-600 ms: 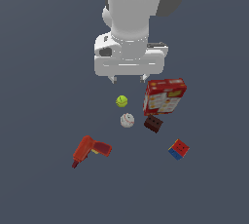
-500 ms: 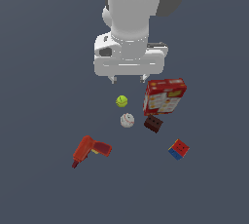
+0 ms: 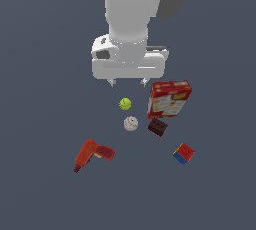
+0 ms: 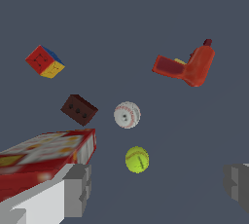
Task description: Pick up a designated object from a clutter of objects.
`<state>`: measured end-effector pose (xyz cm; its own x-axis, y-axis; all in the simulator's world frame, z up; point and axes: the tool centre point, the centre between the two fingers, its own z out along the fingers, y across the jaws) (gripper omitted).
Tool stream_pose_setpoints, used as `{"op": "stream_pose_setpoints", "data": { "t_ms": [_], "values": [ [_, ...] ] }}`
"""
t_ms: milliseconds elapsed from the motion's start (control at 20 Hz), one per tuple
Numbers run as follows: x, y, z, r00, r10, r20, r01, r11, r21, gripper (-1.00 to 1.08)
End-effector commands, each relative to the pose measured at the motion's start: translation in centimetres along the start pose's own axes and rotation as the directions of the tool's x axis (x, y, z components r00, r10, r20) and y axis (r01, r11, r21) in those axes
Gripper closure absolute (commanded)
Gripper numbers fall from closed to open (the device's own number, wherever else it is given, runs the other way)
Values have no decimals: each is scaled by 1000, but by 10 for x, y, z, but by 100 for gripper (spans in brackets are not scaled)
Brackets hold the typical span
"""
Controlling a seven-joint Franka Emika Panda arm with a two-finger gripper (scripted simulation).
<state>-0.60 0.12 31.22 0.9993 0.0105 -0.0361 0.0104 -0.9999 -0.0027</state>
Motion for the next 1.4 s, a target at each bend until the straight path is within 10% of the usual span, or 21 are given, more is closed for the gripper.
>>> {"op": "stream_pose_setpoints", "data": {
  "t_ms": [0, 700, 1350],
  "values": [
    [3, 2, 2, 1000, 6, -1, -6, 1000, 4, -100],
    [63, 38, 49, 991, 131, -23, -128, 987, 97, -100],
    [134, 119, 146, 935, 352, -49, -334, 917, 218, -100]
  ]
}}
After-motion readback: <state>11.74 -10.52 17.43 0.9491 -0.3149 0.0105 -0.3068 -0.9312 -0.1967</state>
